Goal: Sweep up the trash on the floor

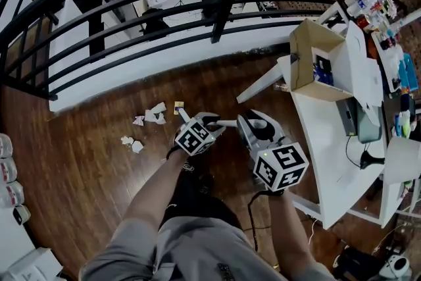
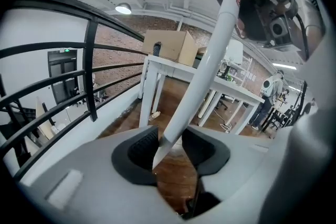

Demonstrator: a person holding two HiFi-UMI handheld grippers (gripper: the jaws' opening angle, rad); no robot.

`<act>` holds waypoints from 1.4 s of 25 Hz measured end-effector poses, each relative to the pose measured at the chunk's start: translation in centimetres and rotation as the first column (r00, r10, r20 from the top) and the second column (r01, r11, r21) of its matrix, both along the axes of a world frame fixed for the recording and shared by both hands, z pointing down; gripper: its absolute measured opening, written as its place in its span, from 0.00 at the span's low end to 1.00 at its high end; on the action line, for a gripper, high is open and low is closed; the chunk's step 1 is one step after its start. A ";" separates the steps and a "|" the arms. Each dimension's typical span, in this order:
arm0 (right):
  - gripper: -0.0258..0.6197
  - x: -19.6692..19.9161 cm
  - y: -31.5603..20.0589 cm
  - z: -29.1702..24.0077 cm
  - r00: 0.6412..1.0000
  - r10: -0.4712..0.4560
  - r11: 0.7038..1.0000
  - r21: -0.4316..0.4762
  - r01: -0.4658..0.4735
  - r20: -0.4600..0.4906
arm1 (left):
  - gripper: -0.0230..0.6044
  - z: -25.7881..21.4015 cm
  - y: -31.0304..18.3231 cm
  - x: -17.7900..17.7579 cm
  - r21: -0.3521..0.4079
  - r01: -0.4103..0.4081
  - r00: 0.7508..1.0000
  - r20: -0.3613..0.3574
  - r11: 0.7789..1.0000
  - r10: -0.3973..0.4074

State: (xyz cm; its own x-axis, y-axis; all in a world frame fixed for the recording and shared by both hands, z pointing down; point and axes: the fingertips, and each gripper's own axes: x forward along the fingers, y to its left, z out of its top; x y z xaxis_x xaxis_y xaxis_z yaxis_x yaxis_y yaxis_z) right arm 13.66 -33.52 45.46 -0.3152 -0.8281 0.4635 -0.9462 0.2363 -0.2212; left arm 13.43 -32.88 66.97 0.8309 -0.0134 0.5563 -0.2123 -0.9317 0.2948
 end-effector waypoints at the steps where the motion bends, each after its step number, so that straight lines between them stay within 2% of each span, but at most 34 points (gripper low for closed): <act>1: 0.18 0.1 -1.0 0.0 1.000 0.004 1.000 0.000 -0.004 -0.013 | 0.27 0.0 -1.1 0.3 0.000 0.000 1.000 -0.014 1.000 0.000; 8: 0.17 -0.4 -8.2 0.9 0.997 0.027 0.999 0.022 -0.026 -0.075 | 0.27 0.9 -8.8 1.3 0.009 -0.008 0.998 -0.055 1.000 0.008; 11: 0.17 -0.7 -10.8 1.7 0.995 0.009 1.000 0.026 -0.007 -0.095 | 0.27 1.7 -11.5 1.7 0.005 0.011 0.998 -0.067 1.000 -0.010; 18: 0.17 -0.7 -13.3 4.3 0.997 -0.027 1.000 -0.002 0.027 -0.068 | 0.28 4.4 -14.3 1.1 -0.011 0.076 0.996 -0.049 0.997 -0.076; 22: 0.17 -1.5 -13.8 4.8 0.998 -0.060 0.998 -0.008 0.060 -0.031 | 0.28 4.6 -15.2 -0.3 -0.007 0.111 0.993 -0.025 0.994 -0.111; 27: 0.18 -4.5 -13.9 4.6 0.990 -0.138 0.990 -0.009 0.138 -0.012 | 0.28 4.7 -14.9 -3.1 -0.018 0.163 0.987 0.006 0.986 -0.163; 35: 0.18 -9.4 -12.9 5.0 0.973 -0.229 0.973 -0.021 0.230 0.033 | 0.28 4.9 -13.8 -9.2 -0.007 0.237 0.970 0.050 0.972 -0.236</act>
State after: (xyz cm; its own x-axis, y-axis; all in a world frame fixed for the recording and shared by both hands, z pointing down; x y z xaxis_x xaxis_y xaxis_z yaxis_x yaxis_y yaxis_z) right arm 4.28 -46.39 50.51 -0.5095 -0.7207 0.4701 -0.8602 0.4403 -0.2574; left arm 4.21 -46.68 71.89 0.7768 -0.1988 0.5975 -0.4406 -0.8495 0.2902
